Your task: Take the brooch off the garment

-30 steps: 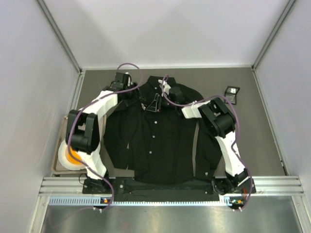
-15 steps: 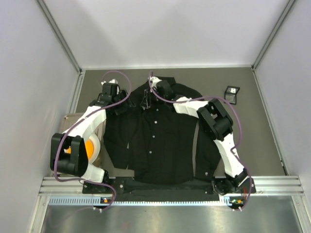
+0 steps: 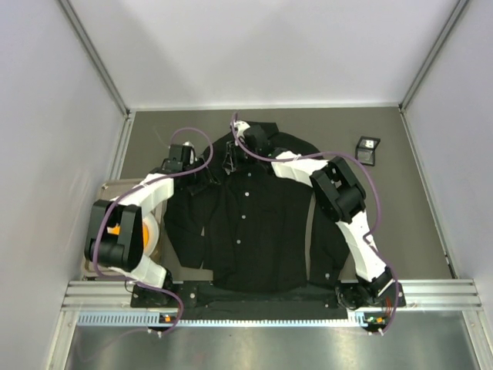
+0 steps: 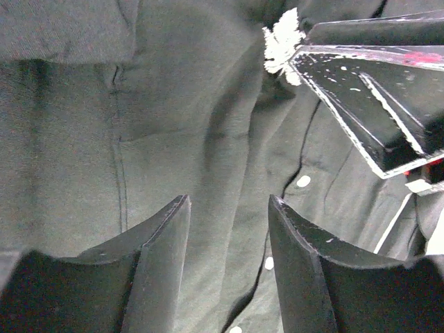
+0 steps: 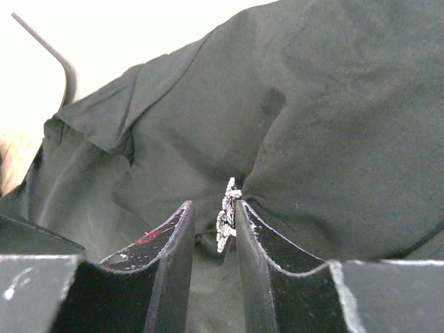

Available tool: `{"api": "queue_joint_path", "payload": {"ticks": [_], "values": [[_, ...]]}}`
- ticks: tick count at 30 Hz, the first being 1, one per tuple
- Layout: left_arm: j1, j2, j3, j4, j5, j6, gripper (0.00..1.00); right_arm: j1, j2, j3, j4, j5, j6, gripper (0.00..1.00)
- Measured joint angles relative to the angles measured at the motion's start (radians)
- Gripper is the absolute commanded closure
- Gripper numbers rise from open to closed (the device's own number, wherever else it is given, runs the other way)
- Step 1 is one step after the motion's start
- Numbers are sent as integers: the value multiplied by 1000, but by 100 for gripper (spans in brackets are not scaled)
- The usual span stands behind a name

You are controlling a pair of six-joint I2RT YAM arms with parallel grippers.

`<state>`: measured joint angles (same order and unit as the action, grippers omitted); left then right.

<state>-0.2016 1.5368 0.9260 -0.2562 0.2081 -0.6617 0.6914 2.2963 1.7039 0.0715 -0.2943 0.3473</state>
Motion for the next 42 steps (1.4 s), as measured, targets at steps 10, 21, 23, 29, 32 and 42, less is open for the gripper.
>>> {"api": "queue_joint_path", "payload": {"ticks": [10,21,23,29,32,42], "values": [[0,32,-56,39,33,-22,46,8,11,5,-31,6,-7,79],[0,32,-60,63,39,-24,47,8,47,22,-37,27,-3,93],[0,33,-66,72,39,-25,51,8,54,34,-41,28,-1,94],[0,48,-116,96,30,-46,54,8,61,66,-39,18,23,96],[0,56,-131,92,20,-49,57,8,68,72,-28,5,42,96],[-3,58,-130,83,-15,-69,58,-10,160,159,47,-104,148,97]]}}
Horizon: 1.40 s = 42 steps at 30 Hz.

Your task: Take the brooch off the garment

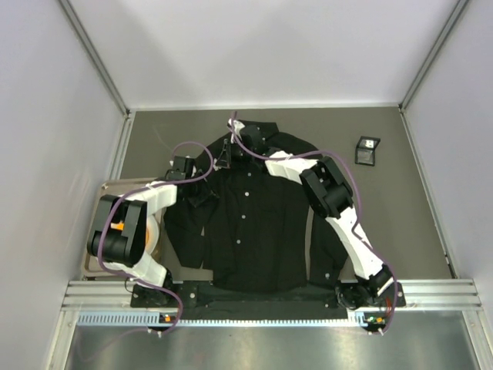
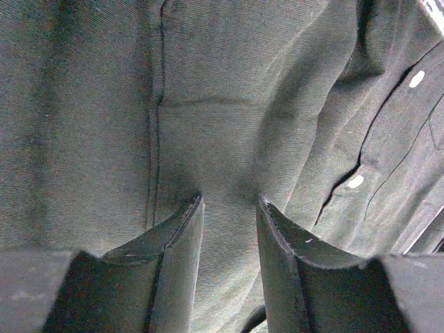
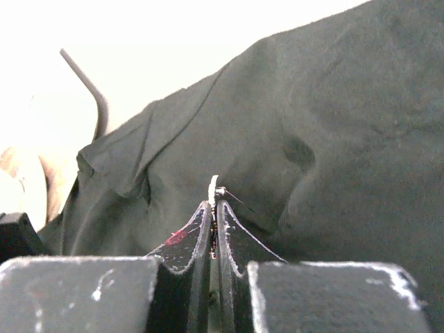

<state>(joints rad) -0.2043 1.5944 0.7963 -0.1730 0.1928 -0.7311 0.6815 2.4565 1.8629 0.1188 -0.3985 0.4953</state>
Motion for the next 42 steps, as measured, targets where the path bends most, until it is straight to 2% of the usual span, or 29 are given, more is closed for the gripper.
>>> {"api": "queue_joint_path", "payload": {"ticks": [6,10,14,17,22,27,28,29,31,33,37,39,42], "values": [[-6,-14,0,-23,-51,-6,57,-19,72,84,52,-69,73,98],[-5,-42,0,-68,-113,5,49,-28,97,160,52,-99,112,98],[-3,-109,5,-145,-126,24,47,-34,97,237,53,-138,143,98],[0,-173,45,-205,-91,28,44,-36,53,206,55,-167,152,100],[0,-273,147,-249,22,27,40,-39,-201,-117,42,-191,66,100],[0,-385,209,-269,206,-10,37,-38,-570,-510,88,-200,-114,100],[0,-404,211,-269,242,-27,35,-35,-691,-638,129,-211,-175,100],[0,-425,212,-269,283,-46,31,-34,-730,-674,138,-212,-196,100],[0,-463,212,-271,358,-97,27,-22,-887,-855,248,-195,-302,100],[0,-493,214,-274,429,-150,28,4,-1041,-1057,377,-182,-407,100],[-11,-517,244,-282,543,-245,30,68,-1183,-1310,562,-121,-554,100],[-27,-533,250,-281,567,-281,37,92,-1205,-1363,613,-78,-628,100],[-77,-573,246,-284,581,-349,38,158,-1236,-1432,710,-2,-786,100]]}}
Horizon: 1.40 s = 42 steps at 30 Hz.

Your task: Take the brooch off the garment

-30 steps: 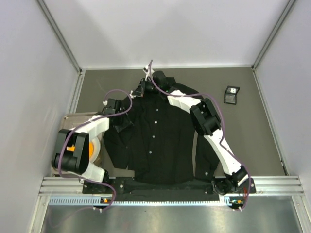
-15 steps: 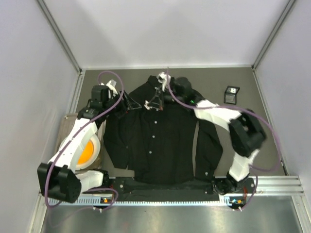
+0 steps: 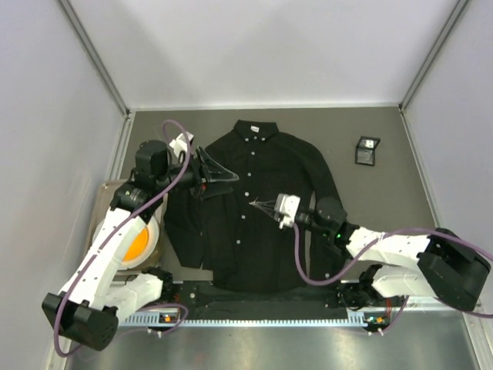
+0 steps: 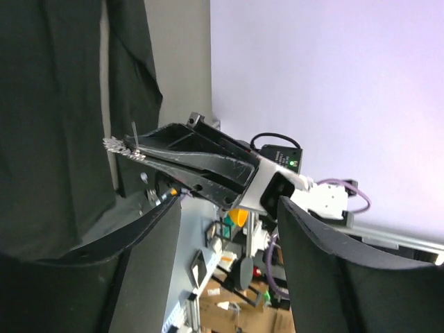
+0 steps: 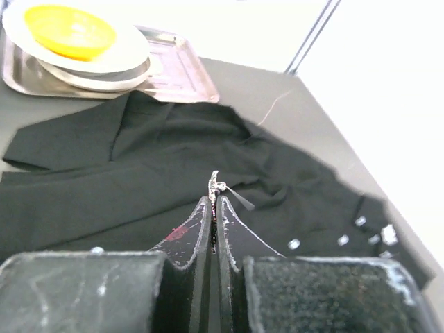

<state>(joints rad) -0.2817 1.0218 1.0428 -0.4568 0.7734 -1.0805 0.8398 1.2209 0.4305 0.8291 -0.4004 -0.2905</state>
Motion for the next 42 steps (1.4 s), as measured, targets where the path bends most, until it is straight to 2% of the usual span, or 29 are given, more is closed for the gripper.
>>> {"api": "queue_joint_path", "payload": {"ticks": [5,8,14,26,32,36,37,38,41,42], "values": [[-97,-55,-23,-34,-43,-56,38,168,-27,-43,87,186,-323,100],[-150,-56,-24,-46,-99,-72,42,238,-27,-44,131,291,-507,100],[-217,-41,-29,-69,-180,-77,48,284,-6,-44,211,426,-736,100],[-264,19,-43,-68,-275,-81,67,330,46,-44,316,498,-826,100],[-269,21,-43,-59,-293,-82,69,330,58,-44,329,505,-826,100],[-272,31,-44,-40,-292,-83,80,331,61,-45,331,509,-824,100],[-274,33,-45,-37,-291,-85,98,331,63,-45,331,512,-823,100],[-274,35,-47,-28,-288,-86,100,331,65,-45,330,513,-821,100],[-275,36,-56,-10,-286,-86,100,331,67,-46,323,522,-815,92],[-275,36,-59,-6,-286,-84,100,332,67,-48,322,525,-813,83]]}}
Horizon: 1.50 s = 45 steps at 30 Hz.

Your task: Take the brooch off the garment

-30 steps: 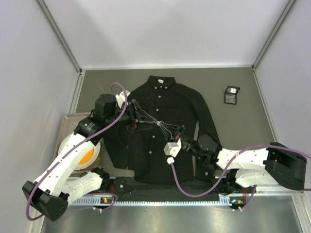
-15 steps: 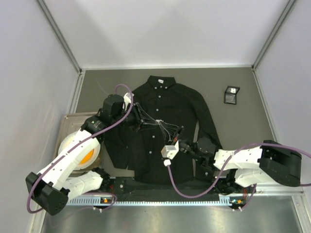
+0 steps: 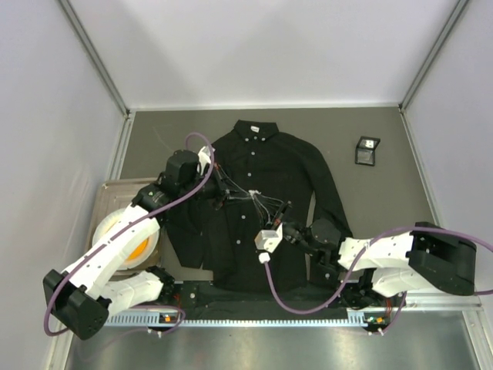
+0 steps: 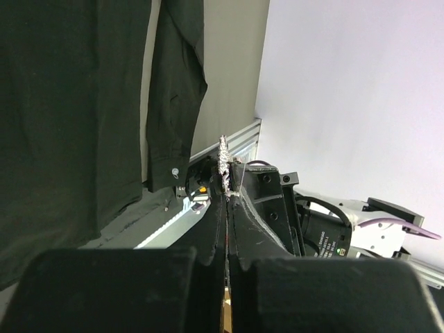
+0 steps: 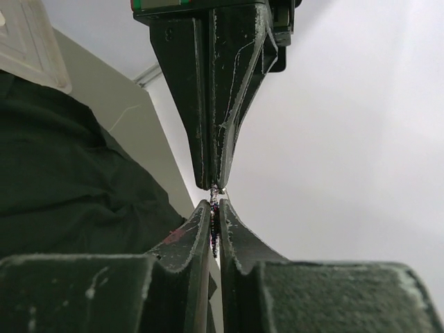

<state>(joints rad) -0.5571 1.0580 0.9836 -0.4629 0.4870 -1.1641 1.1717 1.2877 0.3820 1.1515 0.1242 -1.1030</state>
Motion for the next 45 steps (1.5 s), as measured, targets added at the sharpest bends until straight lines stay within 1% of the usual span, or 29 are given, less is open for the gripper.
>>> {"api": "queue_joint_path", "payload": {"ticks": [2,3,5,6,11,12,13,15,18,19,20,22,24,26,28,32,37,41,45], "values": [[-1,-2,-10,7,-5,11,100,3,-1,-9,0,2,17,75],[-2,-5,-17,10,-17,18,100,6,-6,-14,-4,0,27,66],[-2,-18,-36,13,-46,27,100,16,-30,-30,-13,-3,52,56],[-2,-30,-47,14,-68,31,100,20,-47,-41,-18,-3,61,49],[-2,-106,-62,29,-169,45,100,53,-128,-97,-52,27,113,35],[-2,-116,-62,37,-184,51,100,61,-143,-101,-72,35,129,26],[-2,-125,-62,48,-200,61,100,66,-155,-102,-96,43,159,20],[-2,-137,-62,74,-220,86,100,71,-170,-102,-127,92,245,12],[-2,-146,-70,116,-223,141,100,73,-188,-85,-216,245,479,11],[-2,-154,-79,130,-221,164,100,65,-204,-61,-309,287,597,11],[-2,-169,-94,145,-218,189,100,43,-222,-23,-418,288,723,11],[-2,-216,-137,171,-214,237,100,-27,-257,57,-587,246,969,12],[-2,-267,-173,191,-209,279,100,-124,-295,118,-695,147,1207,8],[-2,-312,-200,207,-206,308,100,-180,-325,143,-742,79,1371,6],[-2,-346,-222,231,-200,327,100,-193,-348,144,-760,16,1506,7],[-2,-392,-288,329,-188,314,100,-198,-338,142,-706,-71,1694,10],[-2,-435,-394,437,-195,240,100,-200,-229,103,-424,-119,1865,14],[-2,-452,-434,495,-212,192,100,-199,-108,76,-240,-126,1928,19],[-2,-479,-463,555,-226,152,100,-190,-7,72,-90,-116,1955,21]]}}
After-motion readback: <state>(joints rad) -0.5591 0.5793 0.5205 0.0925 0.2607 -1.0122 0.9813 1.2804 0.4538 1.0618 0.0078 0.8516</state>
